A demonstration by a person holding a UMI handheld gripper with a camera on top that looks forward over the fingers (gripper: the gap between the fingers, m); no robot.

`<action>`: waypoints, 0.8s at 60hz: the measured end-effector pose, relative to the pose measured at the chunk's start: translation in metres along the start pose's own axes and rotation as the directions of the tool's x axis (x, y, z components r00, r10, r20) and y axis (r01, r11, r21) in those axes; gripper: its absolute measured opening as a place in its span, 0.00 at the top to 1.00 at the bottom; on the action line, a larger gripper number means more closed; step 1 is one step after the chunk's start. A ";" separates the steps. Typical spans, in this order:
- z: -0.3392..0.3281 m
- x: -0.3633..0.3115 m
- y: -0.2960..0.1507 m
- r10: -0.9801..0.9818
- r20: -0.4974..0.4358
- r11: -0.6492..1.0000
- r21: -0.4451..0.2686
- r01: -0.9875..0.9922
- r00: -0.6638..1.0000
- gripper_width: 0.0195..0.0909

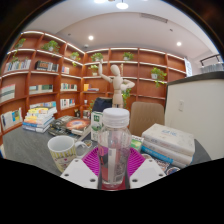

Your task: Pour water

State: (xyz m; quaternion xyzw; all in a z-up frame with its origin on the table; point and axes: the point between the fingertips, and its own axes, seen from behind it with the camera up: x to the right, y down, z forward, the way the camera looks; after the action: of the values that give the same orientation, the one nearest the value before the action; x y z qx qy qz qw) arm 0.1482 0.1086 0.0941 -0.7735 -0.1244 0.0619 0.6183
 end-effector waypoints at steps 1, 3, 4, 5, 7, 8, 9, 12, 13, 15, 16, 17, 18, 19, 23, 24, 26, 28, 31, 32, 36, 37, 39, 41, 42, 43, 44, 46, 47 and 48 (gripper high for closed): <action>0.002 -0.001 0.000 -0.004 -0.001 1.000 0.001 0.004 1.000 0.79; 0.005 -0.001 0.000 -0.008 -0.004 1.000 0.005 0.008 1.000 0.80; 0.005 -0.001 0.000 -0.007 -0.006 1.000 0.006 0.007 1.000 0.79; 0.006 -0.001 -0.001 -0.005 -0.007 1.000 0.007 0.005 1.000 0.80; 0.004 0.000 0.000 0.000 -0.007 1.000 0.009 0.000 1.000 0.80; 0.004 0.000 0.000 0.003 -0.006 1.000 0.009 -0.003 1.000 0.80; 0.004 0.000 0.000 0.008 -0.007 1.000 0.009 -0.008 1.000 0.80; 0.004 0.002 0.000 0.024 -0.013 1.000 0.006 -0.024 1.000 0.75; 0.006 0.003 0.000 0.024 -0.016 1.000 0.004 -0.024 1.000 0.71; 0.005 0.003 0.000 0.020 -0.019 1.000 -0.001 -0.020 1.000 0.66; 0.005 0.002 0.000 0.018 -0.020 1.000 -0.005 -0.018 1.000 0.64; 0.004 0.002 0.000 0.015 -0.021 1.000 -0.009 -0.015 1.000 0.62; 0.004 0.002 0.000 0.011 -0.022 1.000 -0.014 -0.011 1.000 0.60; 0.003 0.002 0.001 0.007 -0.024 1.000 -0.020 -0.007 1.000 0.58; -0.005 0.003 0.002 0.006 -0.040 0.999 -0.038 -0.008 0.999 0.49; -0.008 0.004 0.001 0.012 -0.046 0.999 -0.036 -0.014 0.999 0.44; -0.015 0.004 0.000 0.023 -0.054 0.999 -0.031 -0.025 0.998 0.36; -0.024 0.002 0.001 0.032 -0.059 0.999 -0.029 -0.034 0.998 0.30; -0.040 -0.002 0.003 0.046 -0.059 0.999 -0.024 -0.048 0.997 0.28; -0.046 -0.004 0.004 0.053 -0.061 0.998 -0.023 -0.055 0.997 0.27; -0.073 -0.013 0.006 0.072 -0.068 0.997 -0.016 -0.073 0.995 0.27; -0.079 -0.015 0.006 0.073 -0.069 0.997 -0.012 -0.074 0.995 0.28; -0.093 -0.020 0.007 0.076 -0.078 0.997 -0.004 -0.077 0.994 0.27; -0.105 -0.025 0.006 0.079 -0.090 0.997 0.005 -0.079 0.993 0.26; -0.111 -0.028 0.007 0.079 -0.096 0.997 0.009 -0.078 0.992 0.25; -0.117 -0.030 0.006 0.077 -0.102 0.997 0.012 -0.076 0.992 0.24; -0.124 -0.033 0.006 0.074 -0.108 0.997 0.013 -0.073 0.991 0.24; -0.137 -0.037 0.005 0.068 -0.128 0.998 0.016 -0.066 0.989 0.23; -0.142 -0.039 0.004 0.066 -0.141 0.998 0.019 -0.064 0.988 0.23; -0.148 -0.041 0.003 0.064 -0.153 0.998 0.024 -0.061 0.986 0.22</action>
State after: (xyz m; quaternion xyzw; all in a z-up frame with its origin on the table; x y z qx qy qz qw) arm 0.1465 -0.0420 0.1225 -0.7735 -0.0514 0.0229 0.6313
